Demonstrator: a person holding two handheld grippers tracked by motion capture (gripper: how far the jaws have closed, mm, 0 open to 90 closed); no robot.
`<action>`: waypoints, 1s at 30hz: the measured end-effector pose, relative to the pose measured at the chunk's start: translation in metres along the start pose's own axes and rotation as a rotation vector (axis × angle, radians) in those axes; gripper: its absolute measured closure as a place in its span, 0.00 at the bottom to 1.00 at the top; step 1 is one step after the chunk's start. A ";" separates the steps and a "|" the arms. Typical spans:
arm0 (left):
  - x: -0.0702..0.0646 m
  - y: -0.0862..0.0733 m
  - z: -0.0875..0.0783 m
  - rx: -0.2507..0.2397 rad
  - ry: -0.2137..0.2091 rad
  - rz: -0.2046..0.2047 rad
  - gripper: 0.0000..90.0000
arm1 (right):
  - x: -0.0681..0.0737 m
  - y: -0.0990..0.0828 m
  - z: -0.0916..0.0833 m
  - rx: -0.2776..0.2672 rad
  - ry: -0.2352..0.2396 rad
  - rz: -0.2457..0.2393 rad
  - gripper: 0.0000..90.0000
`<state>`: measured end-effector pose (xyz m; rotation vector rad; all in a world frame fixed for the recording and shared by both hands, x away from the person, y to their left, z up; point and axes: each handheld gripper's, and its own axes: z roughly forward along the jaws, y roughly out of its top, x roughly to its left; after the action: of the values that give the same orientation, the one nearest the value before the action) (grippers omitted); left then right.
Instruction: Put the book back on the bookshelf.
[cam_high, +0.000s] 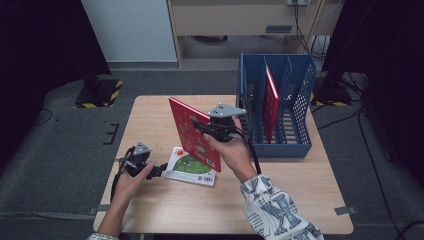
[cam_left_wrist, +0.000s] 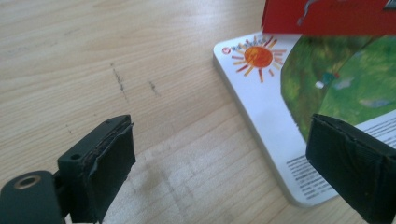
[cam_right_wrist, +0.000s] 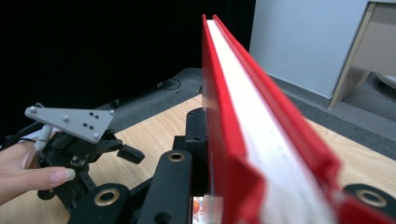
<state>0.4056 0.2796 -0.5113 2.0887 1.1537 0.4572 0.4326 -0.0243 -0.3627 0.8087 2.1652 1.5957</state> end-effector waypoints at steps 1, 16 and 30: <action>0.000 0.000 0.001 0.005 -0.004 0.003 0.08 | 0.000 0.001 -0.001 0.000 -0.002 0.002 0.88; -0.004 -0.004 0.009 0.023 -0.026 0.015 0.14 | -0.004 0.004 -0.022 -0.007 -0.039 -0.005 0.88; -0.031 -0.003 0.014 0.040 -0.166 0.032 0.31 | -0.015 -0.005 -0.050 -0.030 -0.081 0.022 0.88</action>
<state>0.3953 0.2488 -0.5222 2.1376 1.0418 0.2710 0.4143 -0.0728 -0.3523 0.8747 2.0787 1.5744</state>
